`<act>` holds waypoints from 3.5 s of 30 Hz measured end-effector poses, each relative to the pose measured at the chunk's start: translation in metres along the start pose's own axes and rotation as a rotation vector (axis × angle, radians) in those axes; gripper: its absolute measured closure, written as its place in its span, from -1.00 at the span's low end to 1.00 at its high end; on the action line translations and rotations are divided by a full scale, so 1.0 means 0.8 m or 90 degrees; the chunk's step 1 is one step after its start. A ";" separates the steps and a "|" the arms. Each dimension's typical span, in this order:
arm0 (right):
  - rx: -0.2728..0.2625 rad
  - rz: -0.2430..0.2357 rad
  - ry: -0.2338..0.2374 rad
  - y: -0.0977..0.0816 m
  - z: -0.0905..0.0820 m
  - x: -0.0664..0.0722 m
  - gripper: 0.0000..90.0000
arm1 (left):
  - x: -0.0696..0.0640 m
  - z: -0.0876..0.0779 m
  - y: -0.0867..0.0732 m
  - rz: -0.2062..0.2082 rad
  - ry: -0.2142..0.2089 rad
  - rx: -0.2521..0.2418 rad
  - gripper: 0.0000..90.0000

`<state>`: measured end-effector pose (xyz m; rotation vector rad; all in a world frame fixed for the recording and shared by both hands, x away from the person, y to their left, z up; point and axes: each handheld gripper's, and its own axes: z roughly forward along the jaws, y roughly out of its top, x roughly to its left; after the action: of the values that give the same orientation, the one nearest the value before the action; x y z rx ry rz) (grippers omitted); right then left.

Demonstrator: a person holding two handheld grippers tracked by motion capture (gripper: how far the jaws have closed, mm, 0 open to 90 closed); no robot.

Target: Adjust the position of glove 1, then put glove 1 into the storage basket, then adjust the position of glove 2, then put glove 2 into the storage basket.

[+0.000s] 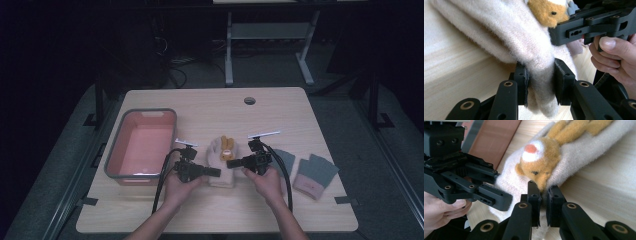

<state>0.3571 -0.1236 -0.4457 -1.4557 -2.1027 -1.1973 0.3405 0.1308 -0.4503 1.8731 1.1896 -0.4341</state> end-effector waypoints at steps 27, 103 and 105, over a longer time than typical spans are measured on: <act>-0.026 -0.028 0.021 0.031 -0.018 0.035 0.86 | -0.010 -0.045 0.027 0.033 -0.033 -0.028 0.52; -0.051 -0.080 0.076 0.139 -0.017 0.133 0.85 | -0.027 -0.176 0.090 0.068 -0.022 -0.114 0.53; -0.053 -0.085 0.076 0.143 -0.016 0.138 0.85 | -0.027 -0.182 0.092 0.069 -0.020 -0.119 0.53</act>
<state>0.4082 -0.0505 -0.3134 -1.2607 -2.1203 -1.3991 0.3720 0.2226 -0.3173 1.7539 1.0648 -0.2817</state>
